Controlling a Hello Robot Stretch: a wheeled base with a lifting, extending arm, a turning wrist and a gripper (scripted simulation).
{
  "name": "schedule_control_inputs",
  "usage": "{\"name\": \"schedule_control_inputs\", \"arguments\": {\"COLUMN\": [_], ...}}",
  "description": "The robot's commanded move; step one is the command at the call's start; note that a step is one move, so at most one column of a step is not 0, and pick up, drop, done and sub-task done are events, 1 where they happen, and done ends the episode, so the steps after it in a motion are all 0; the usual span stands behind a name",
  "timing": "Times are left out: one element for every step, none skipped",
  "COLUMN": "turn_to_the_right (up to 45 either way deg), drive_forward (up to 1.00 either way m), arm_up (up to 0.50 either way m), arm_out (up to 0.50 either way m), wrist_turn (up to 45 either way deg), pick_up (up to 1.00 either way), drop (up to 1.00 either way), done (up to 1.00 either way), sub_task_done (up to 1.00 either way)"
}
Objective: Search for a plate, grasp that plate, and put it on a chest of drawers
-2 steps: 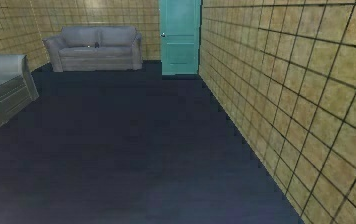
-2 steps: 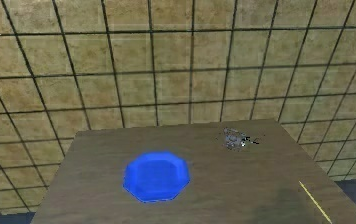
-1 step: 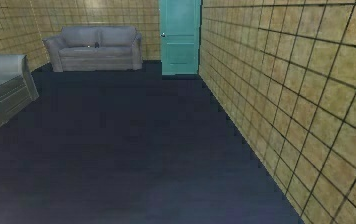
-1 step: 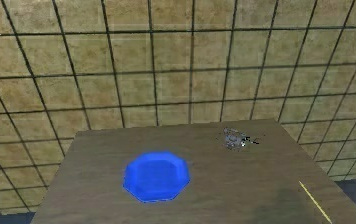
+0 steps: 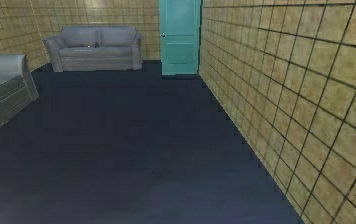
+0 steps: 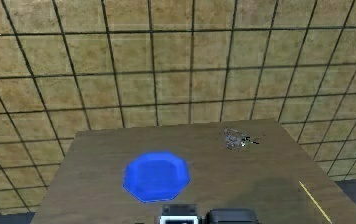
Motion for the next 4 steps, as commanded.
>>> {"name": "schedule_control_inputs", "arguments": {"turn_to_the_right": [0.0,0.0,0.0,0.0], "drive_forward": [0.0,0.0,0.0,0.0], "arm_up": [0.0,0.0,0.0,0.0], "arm_out": [0.22,0.0,0.0,0.0], "wrist_turn": [0.0,45.0,45.0,45.0], "pick_up": [0.0,0.0,0.0,0.0], "drop": [0.0,0.0,0.0,0.0], "done": [0.0,0.0,0.0,0.0], "sub_task_done": [0.0,0.0,0.0,0.0]}}
